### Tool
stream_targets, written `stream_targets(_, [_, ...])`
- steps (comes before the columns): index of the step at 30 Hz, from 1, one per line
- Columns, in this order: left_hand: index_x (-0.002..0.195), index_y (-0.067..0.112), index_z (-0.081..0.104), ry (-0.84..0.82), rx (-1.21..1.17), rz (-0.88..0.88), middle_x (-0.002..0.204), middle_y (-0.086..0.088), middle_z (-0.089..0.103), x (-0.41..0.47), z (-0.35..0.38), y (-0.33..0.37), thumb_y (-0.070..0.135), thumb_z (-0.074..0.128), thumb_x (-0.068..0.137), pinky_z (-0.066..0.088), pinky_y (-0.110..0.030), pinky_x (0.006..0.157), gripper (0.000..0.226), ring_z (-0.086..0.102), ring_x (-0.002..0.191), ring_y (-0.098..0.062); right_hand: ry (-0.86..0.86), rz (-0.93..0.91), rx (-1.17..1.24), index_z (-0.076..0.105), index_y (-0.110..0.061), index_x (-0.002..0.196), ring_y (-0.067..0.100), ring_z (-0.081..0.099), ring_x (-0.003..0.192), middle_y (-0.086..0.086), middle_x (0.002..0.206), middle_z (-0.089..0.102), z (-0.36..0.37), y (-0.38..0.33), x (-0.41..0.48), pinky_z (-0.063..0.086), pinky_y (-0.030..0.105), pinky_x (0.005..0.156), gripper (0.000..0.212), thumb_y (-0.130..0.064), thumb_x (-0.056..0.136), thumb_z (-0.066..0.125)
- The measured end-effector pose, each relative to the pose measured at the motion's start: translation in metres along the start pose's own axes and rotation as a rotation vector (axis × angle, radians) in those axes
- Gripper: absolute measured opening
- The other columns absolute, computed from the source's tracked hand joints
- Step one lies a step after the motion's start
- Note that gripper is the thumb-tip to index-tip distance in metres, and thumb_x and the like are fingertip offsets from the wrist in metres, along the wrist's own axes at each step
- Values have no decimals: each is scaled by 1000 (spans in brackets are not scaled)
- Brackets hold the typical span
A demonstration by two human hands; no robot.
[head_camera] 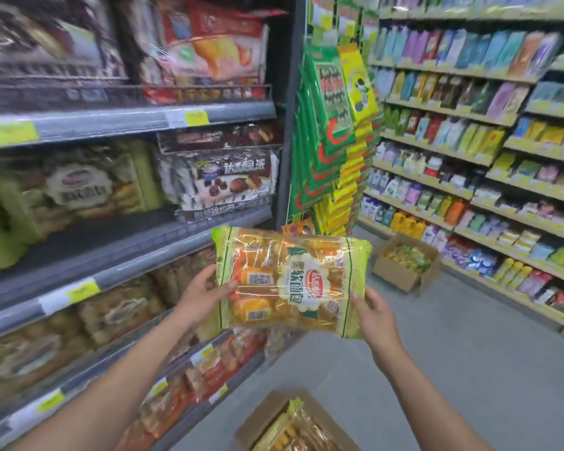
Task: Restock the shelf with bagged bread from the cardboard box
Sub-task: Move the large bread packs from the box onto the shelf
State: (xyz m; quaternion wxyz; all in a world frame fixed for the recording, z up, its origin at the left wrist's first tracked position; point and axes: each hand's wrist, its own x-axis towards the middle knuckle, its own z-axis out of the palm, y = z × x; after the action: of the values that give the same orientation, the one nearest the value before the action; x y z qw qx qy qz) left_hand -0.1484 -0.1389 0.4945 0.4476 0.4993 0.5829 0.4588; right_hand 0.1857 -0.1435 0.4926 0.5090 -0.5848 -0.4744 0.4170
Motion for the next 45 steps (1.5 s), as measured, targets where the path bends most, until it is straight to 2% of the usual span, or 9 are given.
stream_targets(7, [123,35,61,223,-38,66,121,9,72,-59,-138,21,27,75,90,44,-47,112,37,64,119,-15,-200,-160,33,71,-29,102,-3,68,95,-24,94,75,131,-60,-22,51,18,87,23,-11,102,58])
stream_targets(11, [127,36,61,277,-43,98,124,12,71,-97,-223,23,38,78,86,43,-49,112,44,61,123,-15,-328,-223,-3,66,-36,110,-23,60,90,-43,93,67,199,-94,-55,44,2,77,20,-20,105,54])
stream_targets(20, [147,33,46,310,-175,42,147,8,55,-163,-357,9,66,85,64,36,-49,116,97,51,134,-16,-621,-61,87,56,-32,143,12,41,142,-16,150,47,294,-139,-96,26,45,122,70,-69,85,66])
stream_targets(25, [145,45,45,344,-188,30,148,11,50,-183,-392,10,57,86,69,38,-52,115,88,52,134,-19,-804,5,184,61,-26,139,27,60,128,4,139,64,310,-158,-117,43,52,109,59,-59,90,62])
stream_targets(28, [147,41,47,279,-138,-26,154,16,37,-191,-414,7,47,81,78,29,-50,121,77,39,143,-18,-914,-15,289,58,-23,140,27,62,122,7,139,63,314,-167,-132,43,50,101,88,-65,67,83])
stream_targets(31, [131,22,68,202,-556,-156,137,-12,64,-200,-422,7,32,80,77,43,-58,110,56,60,127,-35,-898,-130,132,55,-23,129,21,60,106,1,131,63,319,-179,-147,43,42,86,90,-58,55,93])
stream_targets(35, [119,-7,64,107,-855,-276,99,-26,72,-212,-421,20,9,57,87,64,-45,64,37,75,83,-34,-761,-460,-371,27,-16,157,13,27,146,-6,158,29,337,-191,-159,26,35,118,105,-44,74,85])
stream_targets(39, [112,-1,67,144,-936,-336,94,-23,74,-219,-424,20,31,60,96,60,-36,45,36,76,68,-33,-666,-541,-383,19,-12,160,14,19,151,1,167,13,353,-197,-170,19,34,120,105,-45,80,81])
stream_targets(45, [113,13,73,112,-743,-345,103,-13,73,-226,-446,4,80,48,83,48,-23,35,77,68,70,-24,-560,-428,-226,22,-18,159,20,34,146,-4,155,37,369,-199,-181,30,44,118,112,-55,73,84])
